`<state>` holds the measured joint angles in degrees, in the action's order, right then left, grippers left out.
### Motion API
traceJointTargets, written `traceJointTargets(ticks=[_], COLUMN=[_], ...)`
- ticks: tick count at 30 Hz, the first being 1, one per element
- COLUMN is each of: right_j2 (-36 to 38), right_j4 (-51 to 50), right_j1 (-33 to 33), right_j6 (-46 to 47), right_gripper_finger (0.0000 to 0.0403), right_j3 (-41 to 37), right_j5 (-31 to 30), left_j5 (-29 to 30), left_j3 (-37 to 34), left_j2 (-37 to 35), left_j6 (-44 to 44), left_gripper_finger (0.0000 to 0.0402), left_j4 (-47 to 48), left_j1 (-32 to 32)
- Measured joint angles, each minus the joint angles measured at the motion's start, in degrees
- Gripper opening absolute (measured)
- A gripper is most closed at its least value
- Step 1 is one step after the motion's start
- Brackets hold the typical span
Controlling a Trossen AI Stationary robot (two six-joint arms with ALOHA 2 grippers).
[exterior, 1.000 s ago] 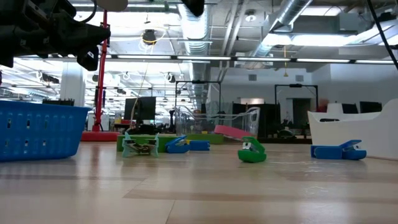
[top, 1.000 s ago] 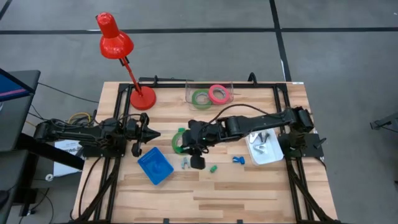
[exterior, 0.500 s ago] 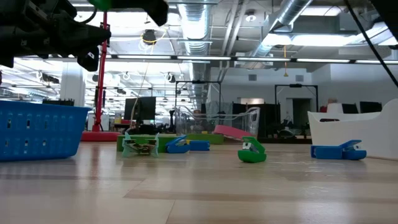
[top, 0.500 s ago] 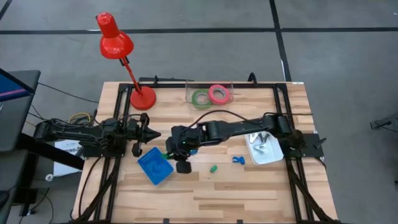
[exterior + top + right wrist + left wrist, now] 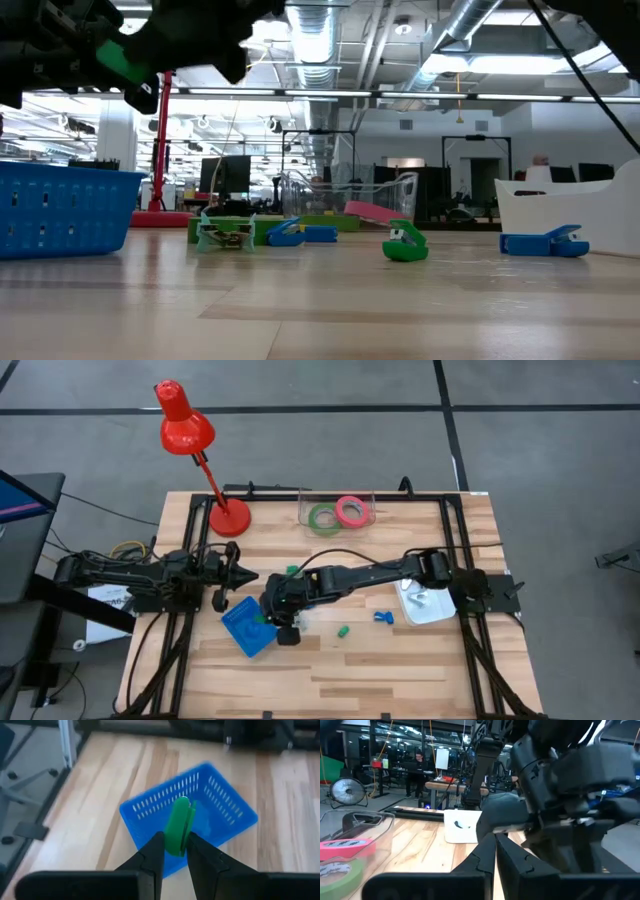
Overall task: Pick and place Stapler, Stapler remover, tape
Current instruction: Put the middle right green stapler into the blue bin, then put the bottom green stapler into the blue bin
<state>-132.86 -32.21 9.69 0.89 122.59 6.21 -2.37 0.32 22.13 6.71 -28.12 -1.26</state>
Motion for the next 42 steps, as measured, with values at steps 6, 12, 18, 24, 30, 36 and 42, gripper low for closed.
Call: traceJointTargets(ticks=[6,12,18,24,30,36,42], right_j2=[-0.8,-0.7,-0.7,-0.7,-0.7,-0.7,-0.7], right_j4=[2.3,6.0,7.6,7.6,7.5,7.4,7.3], right_j1=[0.0,0.0,0.0,0.0,0.0,0.0,-0.2], right_j6=[-0.1,-1.0,-1.0,-0.9,-2.2,-2.0,0.5], right_gripper_finger=[0.0066,0.0066,0.0066,0.0066,0.0089,0.0166,0.0243], right_j3=[-0.2,-0.1,-0.1,-0.1,-0.1,-0.1,-0.1], right_j5=[0.1,0.1,0.3,0.4,3.6,8.0,7.8], left_j5=[0.0,0.0,0.0,0.0,0.0,0.0,0.0], left_j3=[0.0,0.0,0.0,0.0,0.0,0.0,0.0], left_j2=[0.0,0.0,0.0,0.0,0.0,0.0,0.0], left_j6=[0.0,0.0,0.0,0.0,0.0,0.0,0.0], left_gripper_finger=[0.0008,0.0008,0.0008,0.0008,0.0008,0.0008,0.0008], left_j4=[-0.3,-0.3,-0.3,-0.3,-0.3,-0.3,-0.3], left_j1=[0.0,0.0,0.0,0.0,0.0,0.0,0.0])
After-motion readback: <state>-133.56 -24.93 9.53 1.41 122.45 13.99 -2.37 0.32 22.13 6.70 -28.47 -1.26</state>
